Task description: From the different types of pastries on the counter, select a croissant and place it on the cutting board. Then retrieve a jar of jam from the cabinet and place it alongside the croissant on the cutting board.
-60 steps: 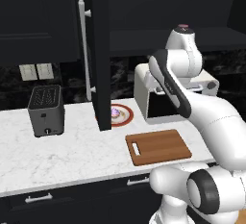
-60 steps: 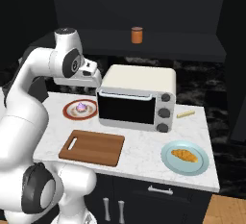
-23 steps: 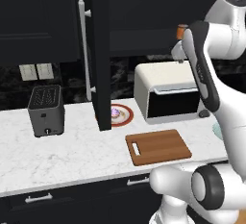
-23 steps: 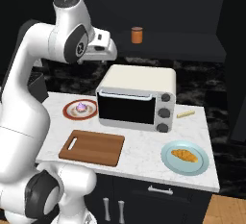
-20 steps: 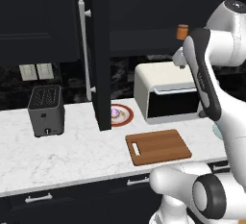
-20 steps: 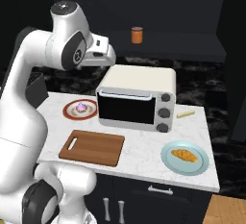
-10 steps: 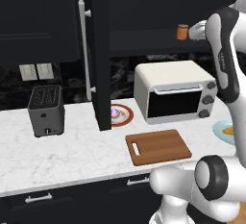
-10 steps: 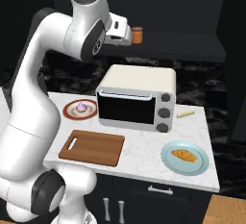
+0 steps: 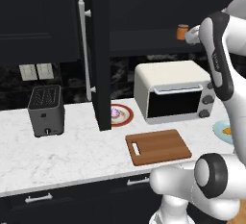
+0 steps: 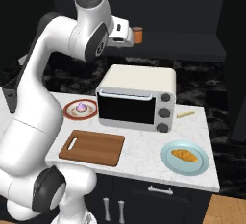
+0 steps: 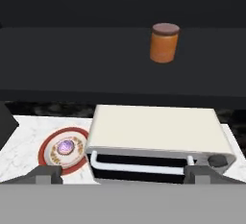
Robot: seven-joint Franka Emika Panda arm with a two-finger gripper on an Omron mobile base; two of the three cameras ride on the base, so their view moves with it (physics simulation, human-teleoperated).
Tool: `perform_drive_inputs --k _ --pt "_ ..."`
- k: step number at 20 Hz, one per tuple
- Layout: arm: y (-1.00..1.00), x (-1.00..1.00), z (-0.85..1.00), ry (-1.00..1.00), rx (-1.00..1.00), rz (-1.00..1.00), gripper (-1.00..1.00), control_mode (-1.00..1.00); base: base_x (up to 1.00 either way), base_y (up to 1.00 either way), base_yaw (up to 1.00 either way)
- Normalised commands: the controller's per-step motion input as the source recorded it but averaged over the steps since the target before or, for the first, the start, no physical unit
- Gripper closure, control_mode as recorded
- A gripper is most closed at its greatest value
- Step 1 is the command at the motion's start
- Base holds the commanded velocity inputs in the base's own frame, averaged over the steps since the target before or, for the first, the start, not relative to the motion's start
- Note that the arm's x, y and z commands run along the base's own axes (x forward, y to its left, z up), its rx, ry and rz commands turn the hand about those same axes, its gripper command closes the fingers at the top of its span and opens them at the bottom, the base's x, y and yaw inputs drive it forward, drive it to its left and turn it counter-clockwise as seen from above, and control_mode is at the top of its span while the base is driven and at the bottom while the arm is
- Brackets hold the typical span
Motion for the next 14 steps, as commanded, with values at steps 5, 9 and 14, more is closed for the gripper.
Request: perform_drive_inputs --k 5,9,14 --pt "-0.18 1.0 0.49 -0.08 0.0 0.0 -1.0 -1.0 0.0 0.0 0.0" --pt "-0.02 0.15 -0.04 0.0 0.02 0.01 -1.0 -1.0 0.0 0.0 0.0" --pt "-0.14 -0.09 -0.66 0.0 -0.12 0.0 -1.0 -1.0 0.0 0.0 0.0"
